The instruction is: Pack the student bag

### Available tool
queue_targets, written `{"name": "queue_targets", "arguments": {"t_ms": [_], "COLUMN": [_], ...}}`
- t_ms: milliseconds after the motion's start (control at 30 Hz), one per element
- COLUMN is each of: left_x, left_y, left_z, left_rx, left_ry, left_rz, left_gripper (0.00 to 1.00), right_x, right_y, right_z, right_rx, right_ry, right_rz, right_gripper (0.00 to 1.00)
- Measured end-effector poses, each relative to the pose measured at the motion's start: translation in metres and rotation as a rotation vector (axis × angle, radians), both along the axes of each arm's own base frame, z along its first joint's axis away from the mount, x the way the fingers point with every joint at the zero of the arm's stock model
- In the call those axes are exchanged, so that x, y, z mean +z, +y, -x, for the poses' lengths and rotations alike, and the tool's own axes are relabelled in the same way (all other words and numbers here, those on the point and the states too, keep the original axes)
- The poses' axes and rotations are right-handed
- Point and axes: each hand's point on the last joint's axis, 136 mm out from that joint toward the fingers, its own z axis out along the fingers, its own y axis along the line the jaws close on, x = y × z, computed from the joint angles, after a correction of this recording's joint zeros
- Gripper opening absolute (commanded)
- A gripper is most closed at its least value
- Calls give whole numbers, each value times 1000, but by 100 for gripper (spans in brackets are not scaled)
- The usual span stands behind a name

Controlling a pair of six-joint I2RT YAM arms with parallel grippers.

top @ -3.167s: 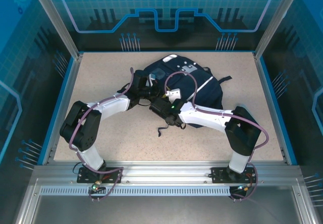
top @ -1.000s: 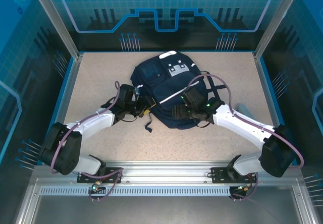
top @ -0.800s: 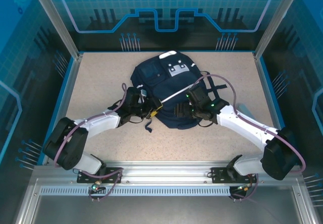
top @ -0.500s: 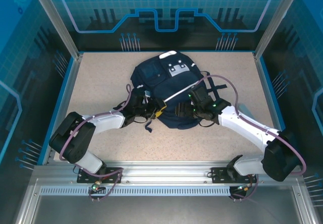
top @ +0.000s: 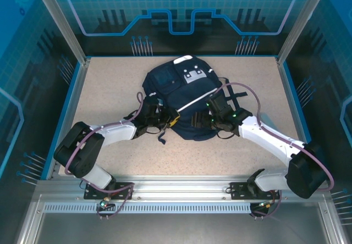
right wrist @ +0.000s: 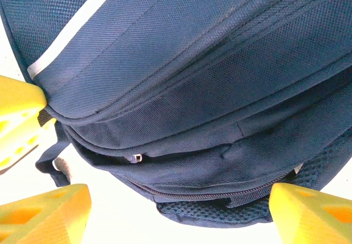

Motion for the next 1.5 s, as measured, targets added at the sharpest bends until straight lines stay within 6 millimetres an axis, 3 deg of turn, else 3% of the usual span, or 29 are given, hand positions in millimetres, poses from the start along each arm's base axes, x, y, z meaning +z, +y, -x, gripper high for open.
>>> {"name": "queue_targets", "arguments": {"t_ms": [167, 300, 400, 600, 867, 1267, 1500], "left_x": [3, 2, 1, 14, 44, 48, 54], "left_y": [0, 0, 1, 2, 3, 3, 6], "left_z": [-4, -5, -6, -5, -6, -6, -8], "left_rx": [21, 32, 39, 37, 27, 9, 11], "left_ry": [16, 40, 55, 46, -22, -31, -58], "left_rz": [1, -9, -18, -30, -23, -47, -65], "left_gripper": [28, 8, 0, 0, 0, 0, 0], "right_x": [-3, -3, -4, -18, -25, -36, -28], "right_y": [1, 5, 11, 25, 36, 57, 48], "right_z": [2, 3, 4, 7, 4, -5, -10], "right_rx": [9, 44, 87, 184, 210, 140, 67], "right_ry": [4, -5, -15, 1, 1, -28, -89], "right_rz": [-5, -3, 7, 44, 43, 38, 161], "right_gripper": [84, 82, 77, 63, 59, 48, 28]}}
